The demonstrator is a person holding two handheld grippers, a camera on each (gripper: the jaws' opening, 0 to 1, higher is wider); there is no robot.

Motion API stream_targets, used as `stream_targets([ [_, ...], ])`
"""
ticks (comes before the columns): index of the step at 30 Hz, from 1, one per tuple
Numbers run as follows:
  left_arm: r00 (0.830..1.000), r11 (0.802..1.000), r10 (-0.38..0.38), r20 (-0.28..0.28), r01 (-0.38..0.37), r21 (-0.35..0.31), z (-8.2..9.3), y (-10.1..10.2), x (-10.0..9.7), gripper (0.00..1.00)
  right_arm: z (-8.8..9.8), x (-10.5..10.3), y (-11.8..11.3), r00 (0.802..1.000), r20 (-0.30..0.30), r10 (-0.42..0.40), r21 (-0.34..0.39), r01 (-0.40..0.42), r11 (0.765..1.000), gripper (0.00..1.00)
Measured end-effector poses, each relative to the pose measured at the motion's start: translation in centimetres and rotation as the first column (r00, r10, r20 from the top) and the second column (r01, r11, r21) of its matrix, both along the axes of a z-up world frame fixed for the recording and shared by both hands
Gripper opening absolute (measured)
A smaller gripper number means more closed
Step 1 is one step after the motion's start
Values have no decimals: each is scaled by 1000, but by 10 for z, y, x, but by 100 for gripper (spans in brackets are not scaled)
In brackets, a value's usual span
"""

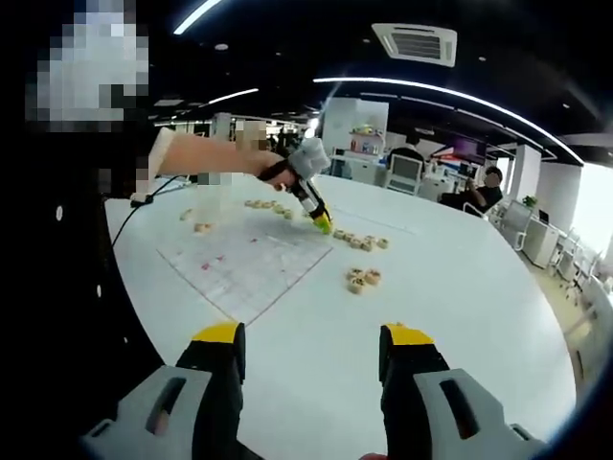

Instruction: Pick up the chess pieces one by one and place each piece onto its starting position on the chessboard, setting the pieces on their correct points until all the chess pieces are arranged in the starting layout

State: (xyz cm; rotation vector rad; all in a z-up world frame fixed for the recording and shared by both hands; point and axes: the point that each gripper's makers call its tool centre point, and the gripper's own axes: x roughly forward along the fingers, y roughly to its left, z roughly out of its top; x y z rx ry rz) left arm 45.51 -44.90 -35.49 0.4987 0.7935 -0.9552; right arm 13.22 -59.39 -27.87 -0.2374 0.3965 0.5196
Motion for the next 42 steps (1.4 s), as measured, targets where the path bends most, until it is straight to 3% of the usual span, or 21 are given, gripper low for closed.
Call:
stream_targets([
  [8, 997, 997, 64, 49, -61, -52, 37, 21, -14, 20, 5, 6, 8, 999, 19, 34, 0, -34, 999, 57],
  [21, 974, 983, 155, 164, -136, -124, 94, 106, -89, 21, 20, 25, 55, 980, 60, 189, -10, -189, 982, 57],
  [27, 964, 970, 201, 174, -170, -176, 110, 137, -124, 21, 25, 28, 76, 967, 68, 247, -15, -247, 969, 57],
  [33, 942, 954, 273, 194, -238, -184, 106, 177, -157, 21, 24, 30, 100, 950, 63, 306, -16, -306, 952, 57],
  [42, 912, 915, 382, 151, -351, -198, 77, 218, -201, 21, 22, 31, 122, 930, 50, 364, -11, -364, 931, 57],
])
